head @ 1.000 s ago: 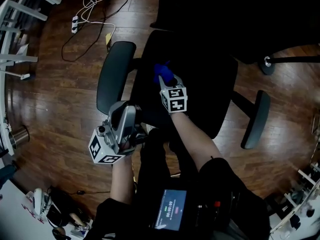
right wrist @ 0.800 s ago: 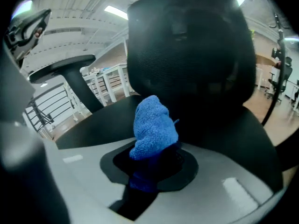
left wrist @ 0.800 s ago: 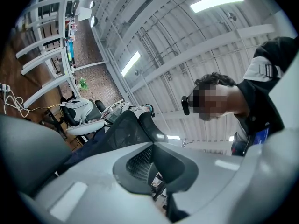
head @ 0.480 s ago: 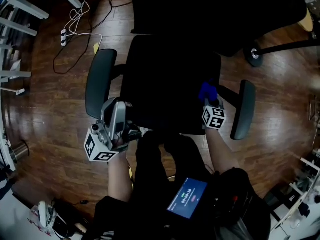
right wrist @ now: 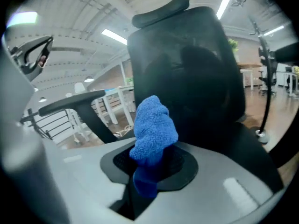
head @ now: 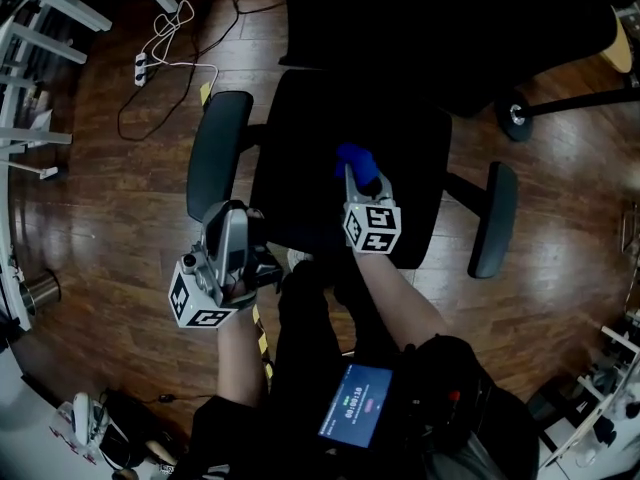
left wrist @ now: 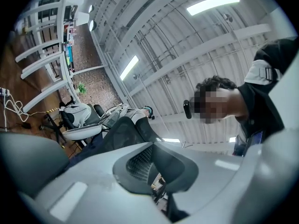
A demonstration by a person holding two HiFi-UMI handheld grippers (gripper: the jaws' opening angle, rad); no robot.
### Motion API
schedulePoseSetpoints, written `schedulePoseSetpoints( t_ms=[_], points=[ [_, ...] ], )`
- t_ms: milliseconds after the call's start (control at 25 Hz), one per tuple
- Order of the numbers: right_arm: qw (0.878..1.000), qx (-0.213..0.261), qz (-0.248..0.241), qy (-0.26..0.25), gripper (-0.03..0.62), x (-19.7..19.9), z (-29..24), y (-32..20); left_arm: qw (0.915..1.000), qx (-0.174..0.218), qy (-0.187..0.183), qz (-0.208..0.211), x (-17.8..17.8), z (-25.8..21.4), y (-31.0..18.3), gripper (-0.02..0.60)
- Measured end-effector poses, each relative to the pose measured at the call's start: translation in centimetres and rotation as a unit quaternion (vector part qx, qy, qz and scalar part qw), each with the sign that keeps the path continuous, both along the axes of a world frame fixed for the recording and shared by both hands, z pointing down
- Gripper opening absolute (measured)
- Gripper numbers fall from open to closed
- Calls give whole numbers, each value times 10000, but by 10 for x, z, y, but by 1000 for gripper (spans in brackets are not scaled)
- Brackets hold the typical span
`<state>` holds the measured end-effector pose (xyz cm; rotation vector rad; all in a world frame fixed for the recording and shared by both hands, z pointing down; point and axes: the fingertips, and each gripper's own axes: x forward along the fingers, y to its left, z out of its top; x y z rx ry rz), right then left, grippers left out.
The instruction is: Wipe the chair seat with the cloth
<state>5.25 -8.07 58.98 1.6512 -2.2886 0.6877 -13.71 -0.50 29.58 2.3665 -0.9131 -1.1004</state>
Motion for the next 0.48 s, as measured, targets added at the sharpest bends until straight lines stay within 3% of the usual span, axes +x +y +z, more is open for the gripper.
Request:
schedulePoseSetpoints(
  t_ms=[120, 240, 320, 480],
  points=[
    [9961, -76, -799, -354, 94, -100, 2, -2, 9999, 3, -39, -118, -17, -4, 8, -6],
    [9869, -404, -1540, -258, 94, -165, 30, 12, 9997, -56, -64, -211, -26, -1, 14, -6],
    [9828, -666, -1719, -41, 94, -176, 56, 23, 9997, -105, -94, -213, -29, 1, 17, -6],
    [9834, -726, -1650, 222, 94, -150, 71, 27, 9996, -161, -84, -206, -35, 7, 20, -6]
  ],
)
